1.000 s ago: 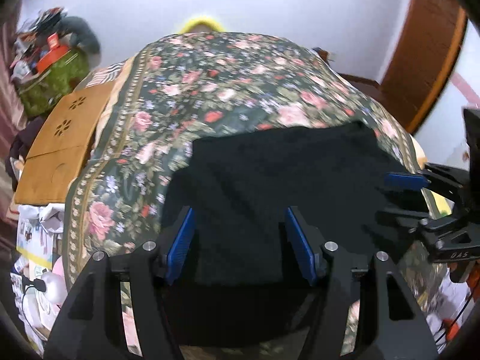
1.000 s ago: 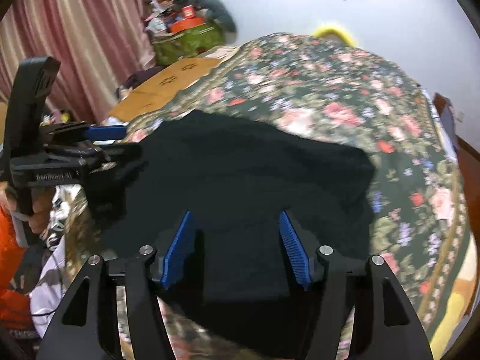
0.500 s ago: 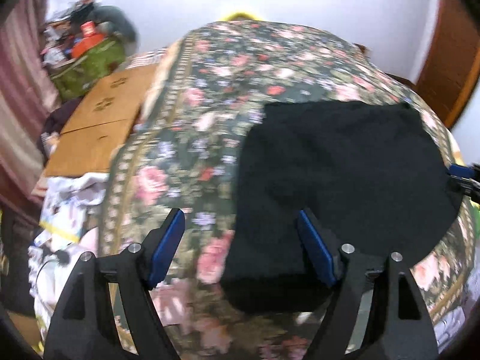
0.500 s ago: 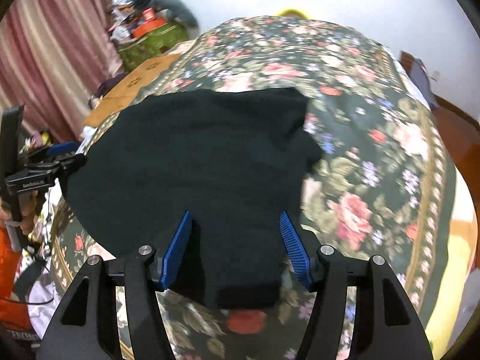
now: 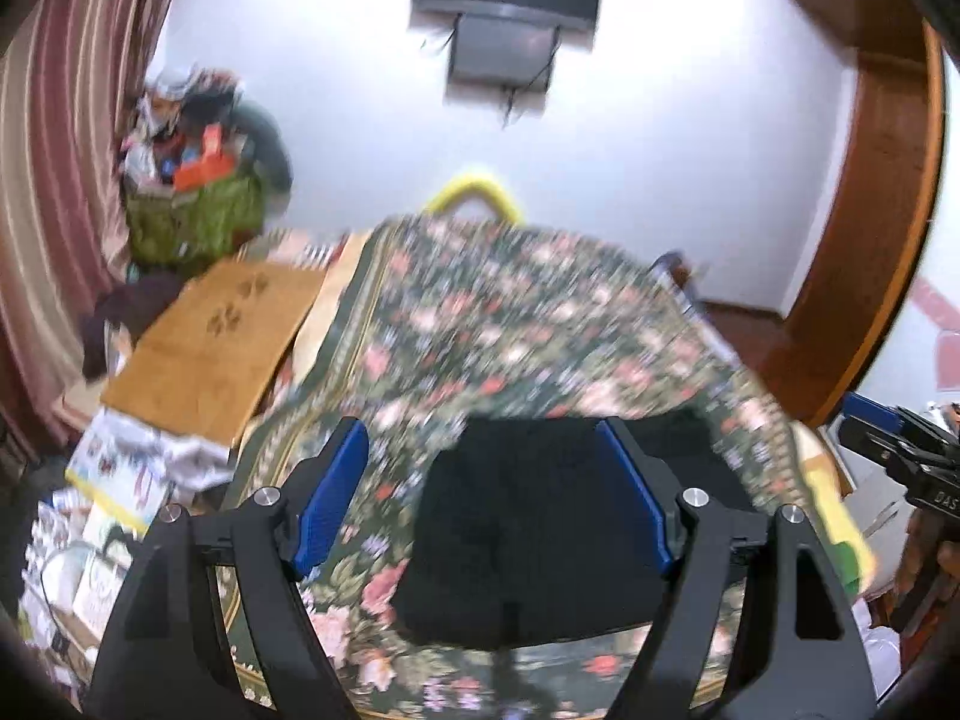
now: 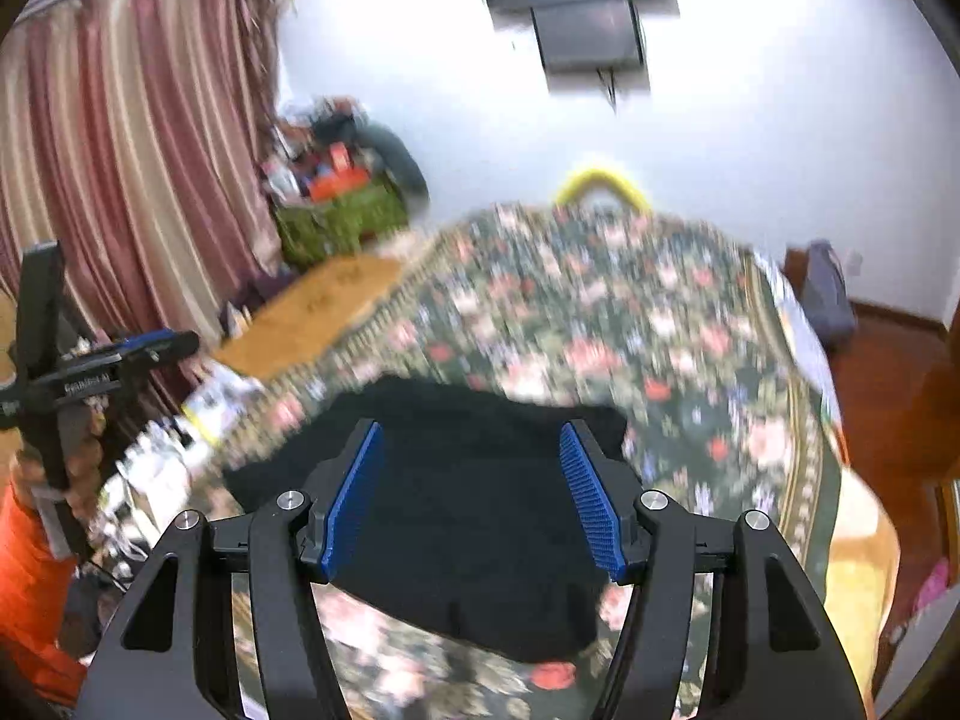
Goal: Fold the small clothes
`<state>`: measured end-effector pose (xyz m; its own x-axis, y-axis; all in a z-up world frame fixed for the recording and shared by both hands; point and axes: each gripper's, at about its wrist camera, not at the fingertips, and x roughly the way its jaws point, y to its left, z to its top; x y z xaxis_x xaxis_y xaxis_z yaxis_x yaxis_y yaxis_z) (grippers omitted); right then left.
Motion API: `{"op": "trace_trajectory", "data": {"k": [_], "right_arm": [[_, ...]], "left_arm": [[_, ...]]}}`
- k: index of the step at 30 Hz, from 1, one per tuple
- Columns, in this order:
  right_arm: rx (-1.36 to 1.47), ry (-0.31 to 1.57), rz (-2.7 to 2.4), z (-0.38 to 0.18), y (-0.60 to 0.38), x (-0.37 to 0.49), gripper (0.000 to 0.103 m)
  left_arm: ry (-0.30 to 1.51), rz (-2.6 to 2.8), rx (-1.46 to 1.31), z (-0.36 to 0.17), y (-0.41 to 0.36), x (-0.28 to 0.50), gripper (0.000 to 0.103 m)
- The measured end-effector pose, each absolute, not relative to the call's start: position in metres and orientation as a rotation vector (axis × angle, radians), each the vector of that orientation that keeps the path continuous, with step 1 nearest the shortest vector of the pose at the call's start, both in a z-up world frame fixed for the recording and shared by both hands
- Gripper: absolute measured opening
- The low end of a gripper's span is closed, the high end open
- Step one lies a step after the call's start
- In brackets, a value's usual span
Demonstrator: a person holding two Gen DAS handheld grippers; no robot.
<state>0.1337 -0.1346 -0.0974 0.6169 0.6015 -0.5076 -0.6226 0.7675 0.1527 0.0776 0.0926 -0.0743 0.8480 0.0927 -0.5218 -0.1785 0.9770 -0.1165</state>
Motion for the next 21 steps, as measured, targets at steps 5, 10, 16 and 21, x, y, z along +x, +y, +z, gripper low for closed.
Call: {"op": "trace_trajectory", "data": {"k": [5, 10, 16, 21], "right_arm": [[-0.032, 0.418, 0.709, -0.057, -0.138, 0.093, 0.064], [-0.009, 0.308, 0.670, -0.036, -0.149, 0.050, 0.074], [-0.027, 0.247, 0.623, -0.035, -0.153, 0.009, 0.089], [-0.047, 0.230, 0.572, -0.044, -0.151, -0.003, 0.103]], "left_arm": [[0.391, 0.071, -0.108, -0.034, 0.050, 0.035, 0.078], [0.299, 0.072, -0.072, -0.015, 0.023, -0.006, 0.078], [0.224, 0.090, -0.075, -0.013, 0.009, -0.048, 0.097], [0.209, 0.117, -0.066, -0.018, 0.005, -0.062, 0.102]]}}
